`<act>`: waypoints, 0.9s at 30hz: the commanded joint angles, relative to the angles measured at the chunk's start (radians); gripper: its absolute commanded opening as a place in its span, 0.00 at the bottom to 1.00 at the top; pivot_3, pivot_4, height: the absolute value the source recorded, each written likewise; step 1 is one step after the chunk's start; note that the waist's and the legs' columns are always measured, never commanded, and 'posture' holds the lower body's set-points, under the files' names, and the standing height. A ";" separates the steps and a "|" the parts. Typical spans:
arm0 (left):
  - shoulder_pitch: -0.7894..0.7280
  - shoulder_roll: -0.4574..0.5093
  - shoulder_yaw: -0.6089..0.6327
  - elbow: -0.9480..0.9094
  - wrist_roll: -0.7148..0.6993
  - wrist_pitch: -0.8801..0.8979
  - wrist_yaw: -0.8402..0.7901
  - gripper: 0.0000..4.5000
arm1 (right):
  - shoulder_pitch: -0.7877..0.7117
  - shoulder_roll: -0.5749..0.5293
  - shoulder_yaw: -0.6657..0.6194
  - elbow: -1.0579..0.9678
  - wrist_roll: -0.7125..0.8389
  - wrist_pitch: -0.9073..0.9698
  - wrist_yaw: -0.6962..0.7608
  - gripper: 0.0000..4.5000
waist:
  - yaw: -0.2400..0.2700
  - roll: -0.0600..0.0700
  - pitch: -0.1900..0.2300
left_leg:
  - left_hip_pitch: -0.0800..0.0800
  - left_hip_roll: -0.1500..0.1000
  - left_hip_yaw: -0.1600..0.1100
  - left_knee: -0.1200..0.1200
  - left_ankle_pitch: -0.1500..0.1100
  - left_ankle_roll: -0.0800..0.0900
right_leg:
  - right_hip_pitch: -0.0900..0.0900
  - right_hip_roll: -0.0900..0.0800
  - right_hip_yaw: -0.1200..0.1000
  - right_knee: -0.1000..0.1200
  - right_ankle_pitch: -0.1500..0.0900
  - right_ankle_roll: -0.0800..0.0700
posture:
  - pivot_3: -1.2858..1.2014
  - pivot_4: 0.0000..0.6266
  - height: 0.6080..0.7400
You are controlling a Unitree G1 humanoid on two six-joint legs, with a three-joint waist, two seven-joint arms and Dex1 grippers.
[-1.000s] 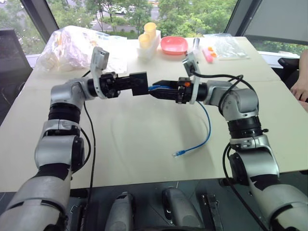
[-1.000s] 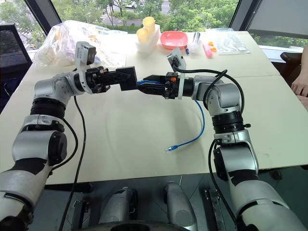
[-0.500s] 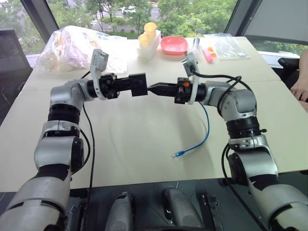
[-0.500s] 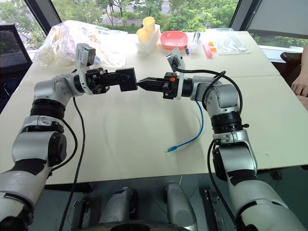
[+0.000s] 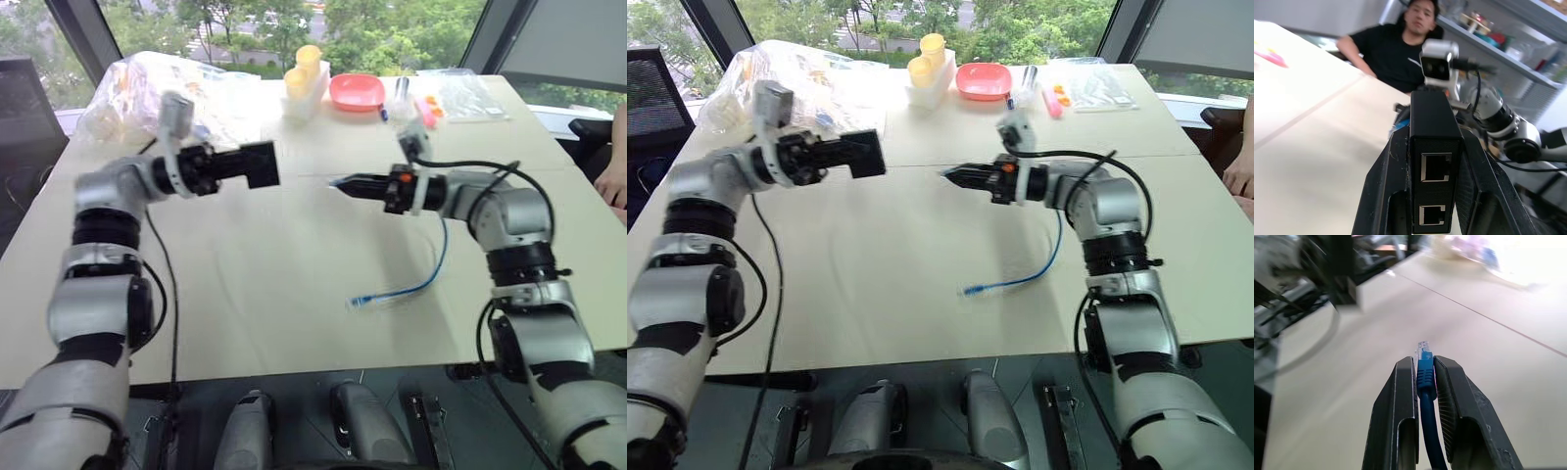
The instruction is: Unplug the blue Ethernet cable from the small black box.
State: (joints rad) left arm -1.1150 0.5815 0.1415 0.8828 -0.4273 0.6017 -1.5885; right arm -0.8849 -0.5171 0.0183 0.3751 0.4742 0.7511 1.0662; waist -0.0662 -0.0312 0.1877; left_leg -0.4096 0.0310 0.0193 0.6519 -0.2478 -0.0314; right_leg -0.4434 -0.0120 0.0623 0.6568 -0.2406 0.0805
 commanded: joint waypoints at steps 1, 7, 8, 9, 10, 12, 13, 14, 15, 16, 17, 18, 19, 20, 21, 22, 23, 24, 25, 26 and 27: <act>-0.026 0.005 0.018 -0.021 -0.020 -0.004 -0.003 0.11 | 0.010 -0.011 -0.050 -0.087 0.023 0.007 -0.029 0.13 | 0.000 0.000 0.000 | 0.000 0.000 0.000 0.000 0.000 0.000 | 0.000 0.000 0.000 0.000 0.000 0.000 | 0.52 0.24 0.96; 0.092 -0.129 -0.007 -0.183 0.021 -0.124 0.210 0.11 | 0.176 0.046 0.037 -0.160 -0.209 -0.192 -0.321 0.13 | 0.009 -0.001 -0.001 | 0.000 0.000 0.000 0.000 0.000 0.000 | 0.000 0.000 0.000 0.001 0.000 0.000 | 0.52 0.24 0.96; 0.134 -0.167 -0.018 -0.227 0.037 -0.169 0.264 0.11 | 0.222 0.071 0.038 -0.161 -0.228 -0.227 -0.360 0.18 | 0.013 -0.001 -0.001 | 0.001 0.000 0.000 0.000 0.000 0.000 | 0.001 -0.001 0.000 0.000 0.000 0.000 | 0.52 0.24 0.96; 0.173 -0.203 -0.026 -0.269 0.049 -0.206 0.313 0.11 | 0.263 0.087 0.044 -0.164 -0.247 -0.257 -0.386 0.25 | 0.019 -0.001 -0.001 | 0.000 0.000 0.000 0.001 0.000 0.000 | 0.000 -0.001 0.001 0.000 0.000 0.000 | 0.52 0.24 0.96; 0.206 -0.235 -0.028 -0.306 0.055 -0.238 0.355 0.11 | 0.296 0.098 0.047 -0.171 -0.258 -0.281 -0.399 0.32 | 0.022 -0.001 -0.001 | 0.000 0.000 0.001 0.000 0.000 0.000 | 0.000 -0.001 0.002 0.000 0.000 0.000 | 0.52 0.24 0.96; 0.249 -0.288 -0.014 -0.358 0.056 -0.269 0.457 0.11 | 0.343 0.114 0.038 -0.187 -0.287 -0.350 -0.442 0.52 | 0.023 -0.001 -0.001 | 0.000 0.000 0.002 0.001 0.000 0.000 | -0.001 -0.001 0.003 0.000 0.000 0.000 | 0.52 0.24 0.96; 0.270 -0.307 -0.014 -0.381 0.063 -0.289 0.502 0.11 | 0.363 0.121 0.030 -0.204 -0.298 -0.387 -0.462 0.64 | 0.023 -0.001 -0.001 | 0.000 0.000 0.003 0.001 0.000 0.000 | -0.001 -0.001 0.005 0.000 0.000 0.000 | 0.52 0.24 0.96; 0.291 -0.320 -0.021 -0.402 0.074 -0.310 0.535 0.11 | 0.383 0.126 0.024 -0.227 -0.304 -0.426 -0.474 0.75 | 0.023 -0.001 -0.001 | 0.000 0.000 0.003 0.002 0.000 0.000 | -0.001 -0.001 0.005 0.000 0.001 0.002 | 0.52 0.24 0.96; 0.310 -0.329 -0.028 -0.411 0.101 -0.350 0.584 0.11 | 0.399 0.141 0.003 -0.257 -0.296 -0.430 -0.505 0.87 | 0.023 -0.001 -0.001 | 0.000 0.000 0.003 0.003 0.000 0.000 | -0.001 -0.001 0.005 0.000 0.002 0.002 | 0.52 0.24 0.96; 0.330 -0.338 -0.036 -0.417 0.130 -0.390 0.634 0.11 | 0.419 0.153 -0.017 -0.298 -0.276 -0.423 -0.520 0.97 | 0.022 -0.001 -0.001 | 0.000 0.000 0.003 0.003 0.000 0.000 | 0.000 -0.001 0.006 0.000 0.002 0.003 | 0.52 0.24 0.96; 0.348 -0.348 -0.040 -0.415 0.161 -0.433 0.697 0.11 | 0.440 0.163 -0.036 -0.339 -0.259 -0.419 -0.534 0.98 | 0.022 -0.001 -0.001 | 0.001 0.000 0.003 0.003 0.000 0.000 | 0.001 -0.001 0.006 0.000 0.002 0.003 | 0.52 0.24 0.96; 0.371 -0.351 -0.052 -0.423 0.183 -0.461 0.724 0.11 | 0.460 0.176 -0.058 -0.376 -0.241 -0.413 -0.550 0.98 | 0.023 -0.001 -0.001 | 0.002 0.000 0.003 0.003 0.000 0.000 | 0.002 0.000 0.007 0.000 0.002 0.003 | 0.52 0.24 0.96; 0.389 -0.352 -0.062 -0.426 0.200 -0.476 0.751 0.11 | 0.480 0.185 -0.075 -0.411 -0.223 -0.403 -0.560 0.98 | 0.022 -0.001 -0.001 | 0.002 0.000 0.003 0.003 0.000 0.000 | 0.002 0.000 0.007 0.000 0.002 0.003 | 0.52 0.24 0.96; 0.405 -0.359 -0.056 -0.431 0.196 -0.473 0.777 0.11 | 0.499 0.195 -0.087 -0.443 -0.207 -0.390 -0.570 0.98 | 0.022 -0.001 -0.001 | 0.003 0.000 0.003 0.003 0.000 0.000 | 0.003 0.000 0.007 0.000 0.002 0.003 | 0.52 0.24 0.96; 0.429 -0.362 -0.064 -0.437 0.201 -0.474 0.789 0.11 | 0.518 0.207 -0.102 -0.479 -0.182 -0.366 -0.582 0.98 | 0.023 -0.001 -0.001 | 0.003 0.000 0.003 0.003 0.000 0.000 | 0.003 0.000 0.007 0.000 0.002 0.003 | 0.52 0.24 0.96; 0.445 -0.363 -0.069 -0.440 0.204 -0.475 0.800 0.11 | 0.531 0.215 -0.110 -0.504 -0.165 -0.347 -0.590 0.98 | 0.023 -0.001 -0.001 | 0.003 0.000 0.003 0.003 0.000 0.000 | 0.003 0.000 0.007 0.000 0.002 0.003 | 0.52 0.24 0.96; 0.460 -0.361 -0.076 -0.440 0.202 -0.471 0.795 0.11 | 0.541 0.222 -0.119 -0.523 -0.153 -0.333 -0.602 0.98 | 0.023 -0.001 -0.001 | 0.003 0.000 0.003 0.003 0.000 0.000 | 0.003 0.000 0.007 0.000 0.002 0.003 | 0.52 0.24 0.96; 0.470 -0.358 -0.083 -0.441 0.202 -0.469 0.791 0.11 | 0.547 0.226 -0.124 -0.536 -0.146 -0.322 -0.611 0.98 | 0.024 -0.001 -0.001 | 0.002 0.000 0.003 0.003 0.000 0.000 | 0.003 0.000 0.007 0.000 0.002 0.003 | 0.52 0.24 0.96; 0.471 -0.354 -0.082 -0.434 0.197 -0.466 0.789 0.11 | 0.548 0.230 -0.125 -0.543 -0.144 -0.316 -0.620 0.98 | 0.024 -0.001 -0.001 | 0.002 0.000 0.003 0.004 0.000 0.000 | 0.003 0.000 0.006 0.000 0.002 0.003 | 0.52 0.24 0.96; 0.471 -0.350 -0.081 -0.424 0.188 -0.462 0.782 0.22 | 0.550 0.230 -0.127 -0.546 -0.146 -0.316 -0.627 1.00 | 0.024 -0.001 -0.001 | 0.002 0.000 0.003 0.004 0.000 0.000 | 0.003 0.000 0.006 0.000 0.002 0.003 | 0.52 0.24 0.96; 0.473 -0.348 -0.082 -0.418 0.187 -0.466 0.778 0.34 | 0.552 0.230 -0.128 -0.546 -0.149 -0.318 -0.633 1.00 | 0.024 -0.001 -0.001 | 0.002 0.000 0.003 0.005 0.000 0.000 | 0.003 0.000 0.006 0.000 0.002 0.003 | 0.52 0.24 0.96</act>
State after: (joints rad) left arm -0.6260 0.2270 0.0598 0.4826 -0.2286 0.1474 -0.8043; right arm -0.3288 -0.2886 -0.0875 -0.1260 0.3120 0.4394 0.4452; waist -0.0421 -0.0321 0.1863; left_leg -0.4075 0.0308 0.0226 0.6570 -0.2477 -0.0314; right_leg -0.4402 -0.0118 0.0688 0.6566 -0.2386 0.0832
